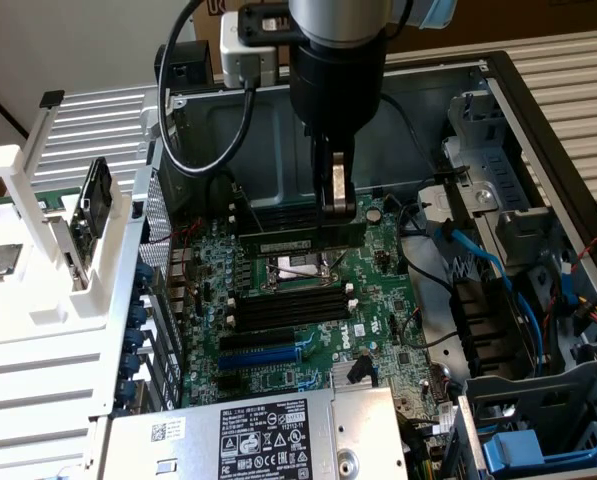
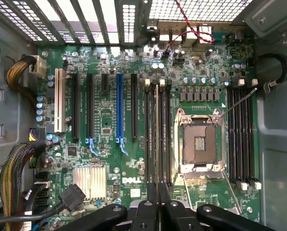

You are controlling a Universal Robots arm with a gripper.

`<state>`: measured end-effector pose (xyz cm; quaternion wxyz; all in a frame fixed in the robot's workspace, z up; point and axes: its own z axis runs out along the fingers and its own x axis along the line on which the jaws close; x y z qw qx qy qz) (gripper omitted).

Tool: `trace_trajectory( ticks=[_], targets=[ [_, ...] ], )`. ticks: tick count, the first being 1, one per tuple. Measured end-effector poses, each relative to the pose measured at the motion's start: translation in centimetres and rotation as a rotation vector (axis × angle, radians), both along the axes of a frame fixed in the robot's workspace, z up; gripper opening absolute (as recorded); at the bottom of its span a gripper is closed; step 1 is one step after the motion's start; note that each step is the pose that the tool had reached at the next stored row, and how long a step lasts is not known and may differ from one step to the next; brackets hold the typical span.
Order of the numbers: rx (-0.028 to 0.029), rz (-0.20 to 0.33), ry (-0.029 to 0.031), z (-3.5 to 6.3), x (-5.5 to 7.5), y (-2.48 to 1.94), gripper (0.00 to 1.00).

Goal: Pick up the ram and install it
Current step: 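Insert the ram into the slot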

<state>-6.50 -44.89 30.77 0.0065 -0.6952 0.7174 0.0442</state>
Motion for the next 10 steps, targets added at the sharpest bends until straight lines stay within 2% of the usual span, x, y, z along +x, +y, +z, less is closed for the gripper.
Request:
trace_trajectory(
  ticks=[7,10],
  targets=[
    [0.0002,0.000,-0.0055,-0.02,-0.52,0.00,0.12],
    [0.0003,0.000,-0.0058,-0.03,-0.54,0.01,0.12]
  ],
)
